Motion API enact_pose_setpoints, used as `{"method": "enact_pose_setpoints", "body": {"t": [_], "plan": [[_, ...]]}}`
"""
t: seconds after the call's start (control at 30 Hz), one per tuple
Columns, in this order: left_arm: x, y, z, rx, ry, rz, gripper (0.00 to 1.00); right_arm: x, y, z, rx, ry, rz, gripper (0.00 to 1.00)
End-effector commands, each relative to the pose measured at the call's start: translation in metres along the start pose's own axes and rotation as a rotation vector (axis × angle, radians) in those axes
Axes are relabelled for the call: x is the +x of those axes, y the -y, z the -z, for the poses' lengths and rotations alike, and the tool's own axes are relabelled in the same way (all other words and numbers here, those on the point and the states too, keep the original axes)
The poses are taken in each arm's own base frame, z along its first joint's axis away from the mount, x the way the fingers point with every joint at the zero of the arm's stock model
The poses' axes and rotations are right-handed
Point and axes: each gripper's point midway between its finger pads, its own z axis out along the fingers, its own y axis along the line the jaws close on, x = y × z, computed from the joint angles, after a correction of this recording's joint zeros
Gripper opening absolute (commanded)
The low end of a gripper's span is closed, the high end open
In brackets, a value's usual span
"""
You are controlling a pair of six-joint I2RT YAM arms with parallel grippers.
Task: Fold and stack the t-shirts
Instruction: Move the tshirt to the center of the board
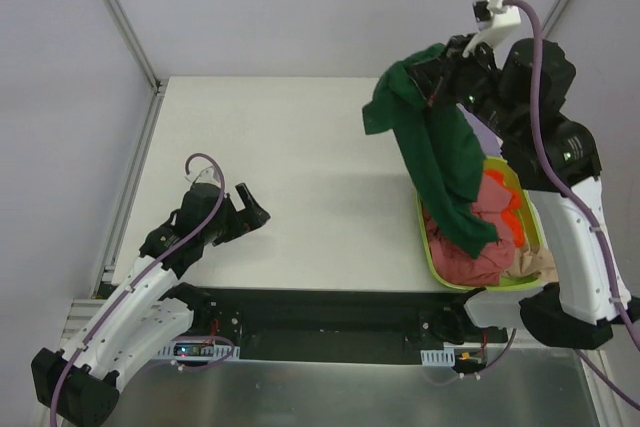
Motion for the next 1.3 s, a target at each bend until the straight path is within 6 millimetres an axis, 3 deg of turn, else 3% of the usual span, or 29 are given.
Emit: {"method": "enact_pose_setpoints", "body": {"t": [0.0,0.1,0.2,0.37,0.47,0.53,0.67,0.73,0.8,0.87,0.93,1.03,1.1,1.2,1.27], "plan": [[-0.005,0.006,0.003,0.041,0.021,-0.014,0.99,-0.067,-0.052,-0.003,-0.177,0.183,0.072,0.01],[-0.006,0.008,0.005,0.05,0.03,-0.017,0.99,-0.092,-0.078,-0.016,-0.223,0.265,0.066,0.01],[-0.008,0.008,0.006,0.055,0.039,-0.01,0.99,-0.112,-0.084,-0.026,-0.136,0.346,0.053,0.01],[-0.007,0.008,0.007,0.06,0.043,-0.01,0.99,-0.108,-0.087,-0.049,-0.075,0.36,0.025,0.01],[-0.009,0.01,0.01,0.069,0.053,-0.008,0.99,-0.092,-0.083,-0.068,-0.038,0.314,0.032,0.01],[-0.009,0.009,0.01,0.066,0.059,-0.007,0.99,-0.068,-0.072,-0.084,0.024,0.25,0.054,0.01],[-0.007,0.009,0.01,0.071,0.05,0.0,0.99,0.012,-0.026,-0.109,0.22,0.071,0.101,0.06],[-0.008,0.006,0.008,0.056,0.058,0.005,0.99,0.064,0.003,-0.121,0.292,-0.042,0.089,0.08],[-0.009,-0.001,0.005,0.023,0.066,0.006,0.99,0.129,0.035,-0.131,0.332,-0.188,0.054,0.12],[-0.007,-0.003,0.001,0.005,0.047,0.0,0.99,0.186,0.062,-0.135,0.383,-0.307,-0.029,0.27],[-0.006,-0.005,-0.004,-0.023,0.028,-0.001,0.99,0.228,0.084,-0.137,0.407,-0.407,-0.042,0.52],[-0.008,-0.008,-0.014,-0.079,0.003,0.007,0.99,0.254,0.099,-0.135,0.423,-0.492,0.024,0.84],[-0.009,-0.003,-0.022,-0.096,-0.036,0.013,0.99,0.259,0.106,-0.13,0.428,-0.518,0.094,0.94],[-0.015,0.001,-0.038,-0.135,-0.071,0.002,0.99,0.261,0.104,-0.122,0.395,-0.52,0.145,0.97],[-0.017,-0.001,-0.051,-0.179,-0.105,0.008,0.96,0.267,0.091,-0.116,0.307,-0.51,0.188,0.96]]}}
